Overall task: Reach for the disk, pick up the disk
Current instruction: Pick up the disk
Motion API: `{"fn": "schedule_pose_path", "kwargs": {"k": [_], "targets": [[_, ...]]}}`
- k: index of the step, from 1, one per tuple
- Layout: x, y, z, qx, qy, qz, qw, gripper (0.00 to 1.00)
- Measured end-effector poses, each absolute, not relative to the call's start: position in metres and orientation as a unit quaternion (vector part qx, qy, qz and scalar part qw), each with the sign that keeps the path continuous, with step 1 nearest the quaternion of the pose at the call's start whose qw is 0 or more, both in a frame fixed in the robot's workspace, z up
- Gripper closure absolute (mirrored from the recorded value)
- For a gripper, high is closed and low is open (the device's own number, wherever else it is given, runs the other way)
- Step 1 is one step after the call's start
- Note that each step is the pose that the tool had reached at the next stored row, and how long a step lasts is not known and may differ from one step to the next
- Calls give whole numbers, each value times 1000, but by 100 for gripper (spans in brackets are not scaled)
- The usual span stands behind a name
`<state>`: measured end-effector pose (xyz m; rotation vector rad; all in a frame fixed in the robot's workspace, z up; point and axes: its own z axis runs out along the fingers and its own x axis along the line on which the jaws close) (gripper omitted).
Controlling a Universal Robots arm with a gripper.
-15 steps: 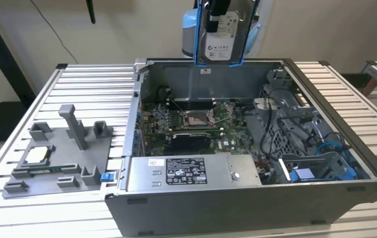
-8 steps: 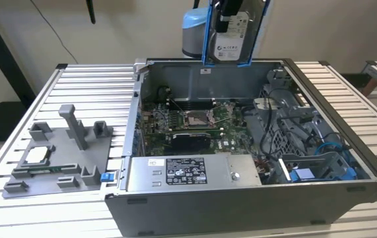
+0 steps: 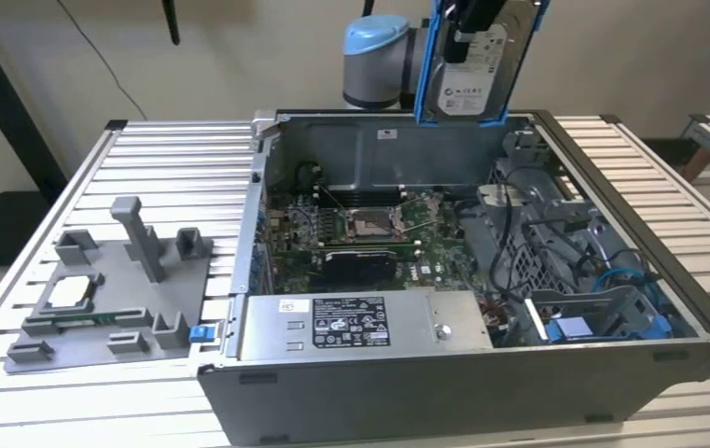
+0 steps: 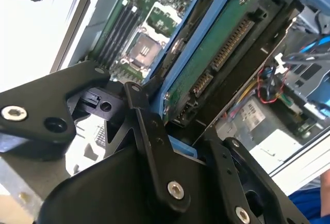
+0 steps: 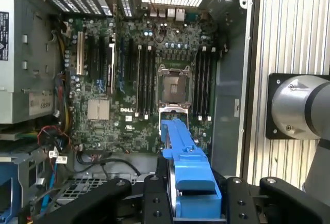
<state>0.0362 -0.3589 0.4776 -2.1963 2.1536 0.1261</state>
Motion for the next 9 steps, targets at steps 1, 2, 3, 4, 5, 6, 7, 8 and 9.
{"fn": "schedule_pose_path", "kwargs": {"k": [1, 2, 3, 4, 5, 6, 7, 8, 9], "targets": [[41, -359, 478, -713, 699, 41, 31, 100], [45, -359, 477, -713, 699, 41, 32, 100], [50, -359, 477, -713, 699, 41, 31, 100], [54, -360, 477, -713, 699, 41, 31, 100], [58, -360, 477, -713, 699, 41, 32, 100], [63, -360, 477, -713, 699, 41, 32, 100], [67, -360, 477, -713, 699, 41, 31, 100], [72, -361, 477, -713, 699, 41, 32, 100], [76, -361, 477, -713, 699, 41, 32, 100]]}}
